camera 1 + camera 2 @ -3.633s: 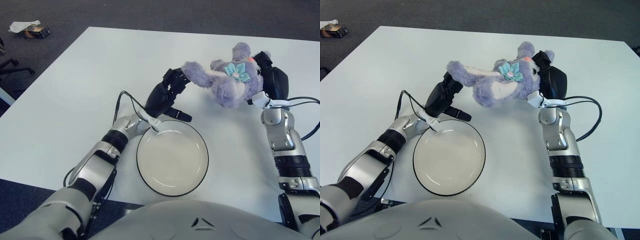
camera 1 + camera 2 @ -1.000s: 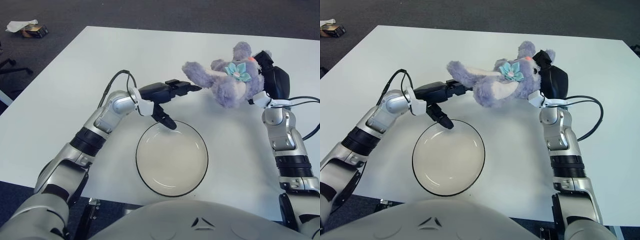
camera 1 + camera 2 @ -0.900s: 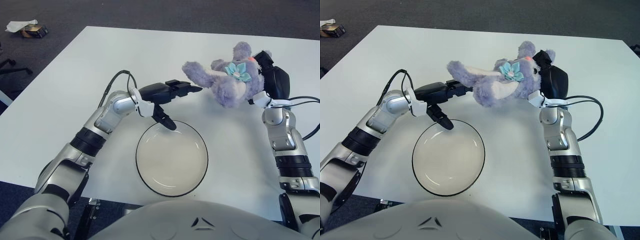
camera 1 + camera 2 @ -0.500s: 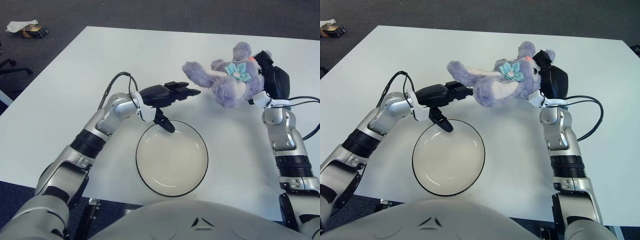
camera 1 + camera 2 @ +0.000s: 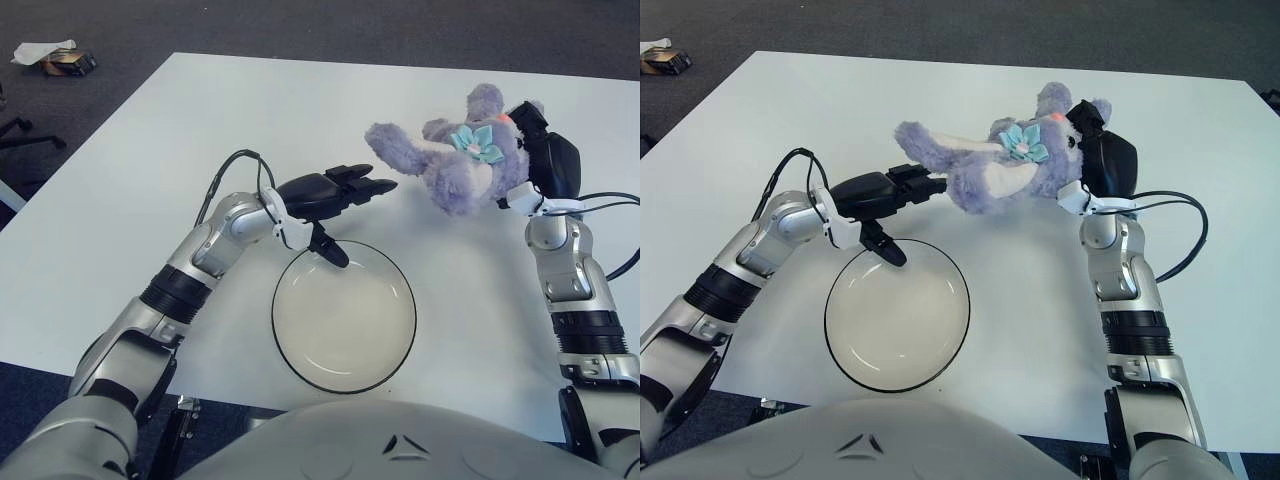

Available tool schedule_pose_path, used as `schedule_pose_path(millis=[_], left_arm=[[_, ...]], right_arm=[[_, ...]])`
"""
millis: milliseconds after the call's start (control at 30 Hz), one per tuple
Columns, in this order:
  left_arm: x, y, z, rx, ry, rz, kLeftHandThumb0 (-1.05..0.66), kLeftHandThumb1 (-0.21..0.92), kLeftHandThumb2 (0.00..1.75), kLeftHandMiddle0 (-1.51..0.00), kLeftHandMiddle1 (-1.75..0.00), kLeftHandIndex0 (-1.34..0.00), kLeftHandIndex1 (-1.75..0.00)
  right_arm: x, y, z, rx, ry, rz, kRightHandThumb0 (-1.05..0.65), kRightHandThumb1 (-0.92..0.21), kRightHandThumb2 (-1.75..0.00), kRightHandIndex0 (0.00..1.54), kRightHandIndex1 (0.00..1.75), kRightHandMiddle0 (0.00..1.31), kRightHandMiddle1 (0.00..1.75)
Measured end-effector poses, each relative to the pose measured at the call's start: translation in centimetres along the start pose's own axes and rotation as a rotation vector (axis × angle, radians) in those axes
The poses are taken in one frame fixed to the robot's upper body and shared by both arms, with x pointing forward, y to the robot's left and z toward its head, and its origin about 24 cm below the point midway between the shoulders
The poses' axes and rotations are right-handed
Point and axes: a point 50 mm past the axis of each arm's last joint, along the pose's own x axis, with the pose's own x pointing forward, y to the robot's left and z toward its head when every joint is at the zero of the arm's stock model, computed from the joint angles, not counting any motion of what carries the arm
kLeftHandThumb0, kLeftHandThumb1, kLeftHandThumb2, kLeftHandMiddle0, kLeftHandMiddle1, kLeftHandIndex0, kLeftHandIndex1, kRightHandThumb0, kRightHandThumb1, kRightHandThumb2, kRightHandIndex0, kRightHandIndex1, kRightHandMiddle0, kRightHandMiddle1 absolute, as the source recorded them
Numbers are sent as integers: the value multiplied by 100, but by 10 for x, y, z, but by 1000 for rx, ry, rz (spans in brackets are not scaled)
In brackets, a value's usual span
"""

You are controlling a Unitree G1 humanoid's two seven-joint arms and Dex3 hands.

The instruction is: Put the doll into the plate.

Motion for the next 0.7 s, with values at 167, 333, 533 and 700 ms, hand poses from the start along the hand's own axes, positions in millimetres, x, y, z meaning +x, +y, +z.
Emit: schedule_pose_path(millis=[167,333,533,700], left_arm=[[0,-4,0,-2,5,20,-98,92,28,0,0,0,-21],[-1,-6,1,-6,0,40,-97,91,27,-1,0,0,-30],[-1,-6,4,26,-25,62,-97,92,32,0,0,0,-33],[-1,-8,4,50,-37,62,-97,92,34,0,0,0,-34]], right_arm=[[0,0,-1,-4,4,0,0,-11,-156,78,172,53,175],[0,0,-1,-4,7,2,0,-11,-156,79,172,53,175],[0,0,-1,-4,8,4,0,-10,-157,78,173,53,175],[0,0,-1,-5,9,6,0,-9,-158,79,174,54,175]])
